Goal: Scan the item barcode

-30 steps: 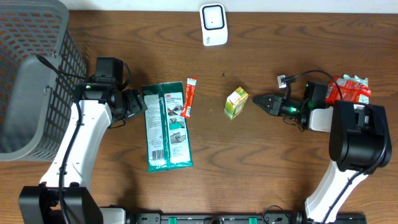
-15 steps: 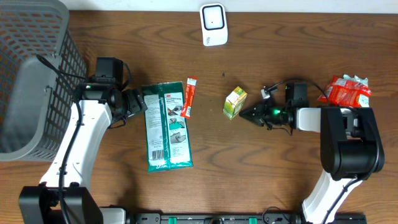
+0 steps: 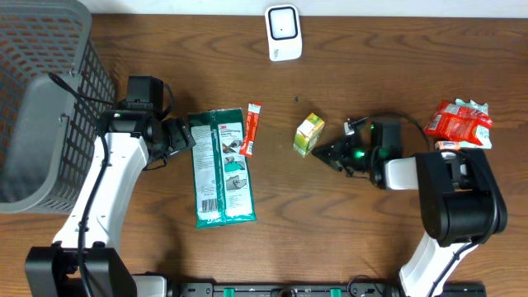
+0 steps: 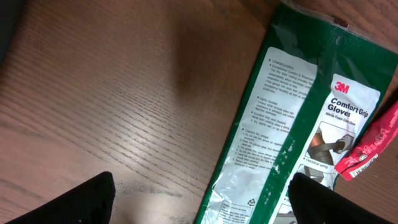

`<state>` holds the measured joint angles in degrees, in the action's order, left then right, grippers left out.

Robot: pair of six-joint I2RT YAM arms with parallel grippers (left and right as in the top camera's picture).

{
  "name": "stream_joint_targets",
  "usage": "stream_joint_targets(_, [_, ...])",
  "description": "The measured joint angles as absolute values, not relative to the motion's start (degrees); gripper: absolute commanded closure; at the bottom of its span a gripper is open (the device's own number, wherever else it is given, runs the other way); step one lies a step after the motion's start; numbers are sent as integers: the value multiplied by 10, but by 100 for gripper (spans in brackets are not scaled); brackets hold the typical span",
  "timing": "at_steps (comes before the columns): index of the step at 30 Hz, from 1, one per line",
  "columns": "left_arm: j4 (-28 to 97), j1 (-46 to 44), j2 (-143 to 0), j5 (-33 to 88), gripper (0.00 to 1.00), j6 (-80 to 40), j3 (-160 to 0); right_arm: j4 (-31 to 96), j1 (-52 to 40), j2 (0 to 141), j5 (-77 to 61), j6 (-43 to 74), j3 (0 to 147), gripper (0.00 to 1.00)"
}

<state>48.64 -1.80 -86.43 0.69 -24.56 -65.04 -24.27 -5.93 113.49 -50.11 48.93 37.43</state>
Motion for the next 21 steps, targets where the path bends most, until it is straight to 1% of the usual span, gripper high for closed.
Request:
stream_joint_targets(5, [486,-18,-864,7,10,-246,-650,-310,-102,1134,-469,558,353,99])
stream_joint_targets(11, [486,-18,-864,7,10,-246,-650,-346,-158,1132,-420,641,346,99])
stream_joint_targets(21, [486,-18,-864,7,10,-246,-650,-479,-254,1147,-274,770,327,99])
